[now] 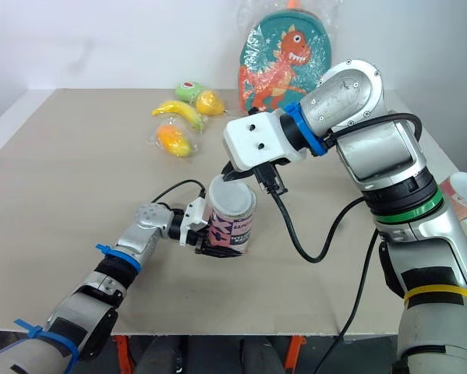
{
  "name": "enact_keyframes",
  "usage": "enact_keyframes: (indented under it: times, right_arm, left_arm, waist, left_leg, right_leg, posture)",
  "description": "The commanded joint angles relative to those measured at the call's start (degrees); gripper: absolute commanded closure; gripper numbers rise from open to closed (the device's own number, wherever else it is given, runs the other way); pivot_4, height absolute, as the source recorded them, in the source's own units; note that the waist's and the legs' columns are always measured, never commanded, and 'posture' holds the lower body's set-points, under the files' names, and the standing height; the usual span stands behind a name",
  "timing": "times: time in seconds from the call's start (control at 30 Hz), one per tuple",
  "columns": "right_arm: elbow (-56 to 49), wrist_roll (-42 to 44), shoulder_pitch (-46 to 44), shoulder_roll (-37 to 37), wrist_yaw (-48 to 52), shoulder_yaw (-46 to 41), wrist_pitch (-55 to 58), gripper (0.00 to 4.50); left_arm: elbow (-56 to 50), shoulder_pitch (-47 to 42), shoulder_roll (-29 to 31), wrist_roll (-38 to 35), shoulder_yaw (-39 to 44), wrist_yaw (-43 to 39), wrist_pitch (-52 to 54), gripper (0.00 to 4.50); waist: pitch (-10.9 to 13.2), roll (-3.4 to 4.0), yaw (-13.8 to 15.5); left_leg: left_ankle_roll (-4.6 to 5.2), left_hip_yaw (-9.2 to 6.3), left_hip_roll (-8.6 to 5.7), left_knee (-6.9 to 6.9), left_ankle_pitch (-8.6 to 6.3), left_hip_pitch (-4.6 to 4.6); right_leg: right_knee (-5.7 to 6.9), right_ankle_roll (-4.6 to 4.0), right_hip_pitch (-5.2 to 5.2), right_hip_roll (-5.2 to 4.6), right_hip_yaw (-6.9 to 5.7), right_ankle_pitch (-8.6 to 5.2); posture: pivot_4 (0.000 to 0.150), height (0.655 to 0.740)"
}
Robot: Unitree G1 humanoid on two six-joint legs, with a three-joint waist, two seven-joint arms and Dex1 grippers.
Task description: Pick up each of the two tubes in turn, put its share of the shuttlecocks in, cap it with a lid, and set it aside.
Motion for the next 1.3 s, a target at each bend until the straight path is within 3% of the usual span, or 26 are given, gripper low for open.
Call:
enact_keyframes:
  times: [0.03, 0.9, 1.2, 1.3]
  right_arm:
    - [0.36, -0.43, -2.39, -0.26, 0.3, -2.11, -0.92, 4.4]
    - [0.45, -2.84, -2.29, -0.8, 3.77, 1.74, -5.13, 4.4]
    - [-1.17, 3.84, -4.86, 0.69, 3.01, -2.76, 0.88, 4.4]
    - [-2.19, 6.18, -5.48, 1.08, 2.37, -4.54, 3.37, 4.4]
  left_arm:
    - [1.27, 0.57, 0.85, 0.95, 0.45, 1.3, 0.59, 1.67]
    - [-2.44, 3.16, 0.64, 0.81, -0.82, 0.74, 1.93, 1.67]
    - [-8.6, 1.97, -0.82, -4.98, 2.98, 1.52, 5.8, 1.67]
    - [-7.52, 2.54, 0.11, -2.89, 1.81, 1.29, 4.29, 1.67]
  waist:
    - [0.0, 0.0, 0.0]
    - [0.0, 0.0, 0.01]
    - [0.03, 0.0, 0.01]
    - [0.03, 0.02, 0.03]
  left_leg:
    - [0.0, 0.0, 0.0, 0.0, 0.0, 0.0]
    - [-0.02, 0.0, 0.0, -0.06, -0.01, 0.0]
    - [-0.03, 0.0, 0.0, -0.06, -0.02, -0.25]
    - [-0.03, -0.01, 0.0, -0.07, -0.02, -0.45]
  right_leg:
    - [0.0, 0.0, 0.0, 0.0, 0.0, 0.0]
    - [0.0, -0.06, 0.0, 0.0, 0.0, -0.05]
    - [0.01, -0.07, -0.27, 0.0, 0.0, -0.04]
    - [0.03, -0.34, -0.46, 0.0, 0.0, 0.11]
  posture:
    - [0.15, 0.7347]
    - [0.15, 0.7347]
    - [0.15, 0.7347]
    - [0.15, 0.7347]
